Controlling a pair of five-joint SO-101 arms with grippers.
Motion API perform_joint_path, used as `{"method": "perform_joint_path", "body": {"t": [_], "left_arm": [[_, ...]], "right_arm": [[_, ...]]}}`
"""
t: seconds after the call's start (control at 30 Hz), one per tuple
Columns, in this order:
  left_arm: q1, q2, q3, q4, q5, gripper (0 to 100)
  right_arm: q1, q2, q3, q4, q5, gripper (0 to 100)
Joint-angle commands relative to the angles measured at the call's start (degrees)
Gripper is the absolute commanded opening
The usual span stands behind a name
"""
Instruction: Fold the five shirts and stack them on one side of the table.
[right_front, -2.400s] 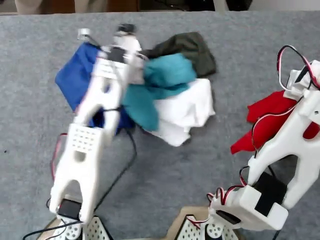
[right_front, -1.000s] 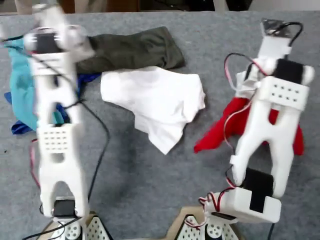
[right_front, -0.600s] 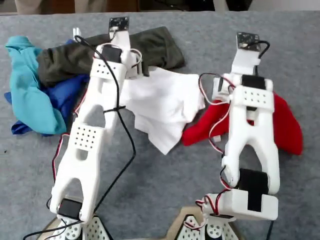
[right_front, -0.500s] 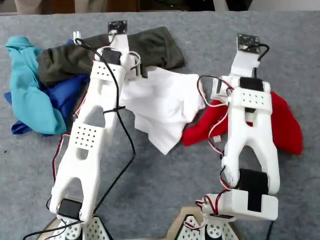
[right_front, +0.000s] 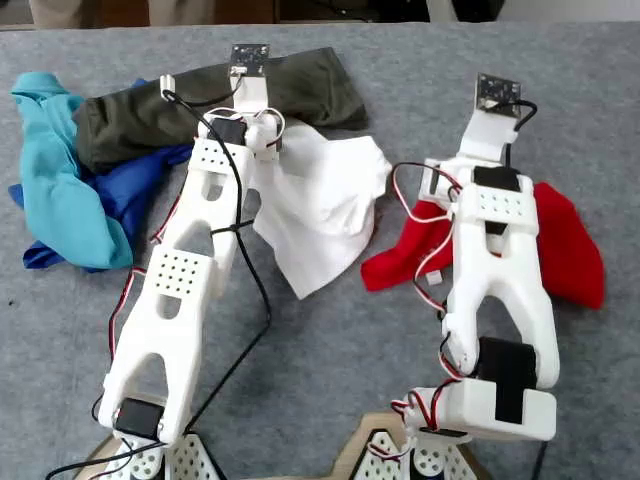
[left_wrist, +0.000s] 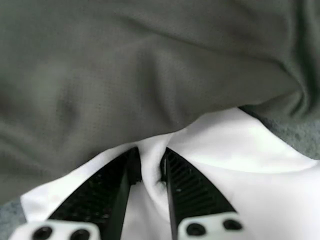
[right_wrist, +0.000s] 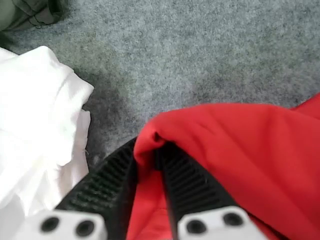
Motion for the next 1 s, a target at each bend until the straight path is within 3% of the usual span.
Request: {"method": "perform_joint_path", "body": {"t": [0.0, 0.1, 0.5, 0.63, 0.8, 0.97], "left_arm": [[-5.5, -1.7, -9.0, 3.8, -0.7, 2], [-9.7, -2.8, -15.9, 6.7, -0.9, 2], [-31.1, -9.2, -15.0, 8.5, -1.3, 2], [-37.4, -10.2, -15.0, 8.6, -4.7, 2], [-43.4, -10.8, -15.0, 8.8, -7.4, 2], [-46.9, -13.7, -15.0, 14.5, -9.7, 2]], "right_arm": [[-0.4, -2.3, 0.0, -1.6, -0.4, 0.5], [-0.4, -2.3, 0.0, -1.6, -0.4, 0.5], [-0.5, -2.3, 0.0, -1.6, -0.4, 0.5], [-0.5, -2.3, 0.0, -1.6, -0.4, 0.5], [-0.7, -2.3, 0.1, -1.6, -0.4, 0.5], [-0.7, -1.2, 0.0, -1.6, -0.4, 0.5]]}}
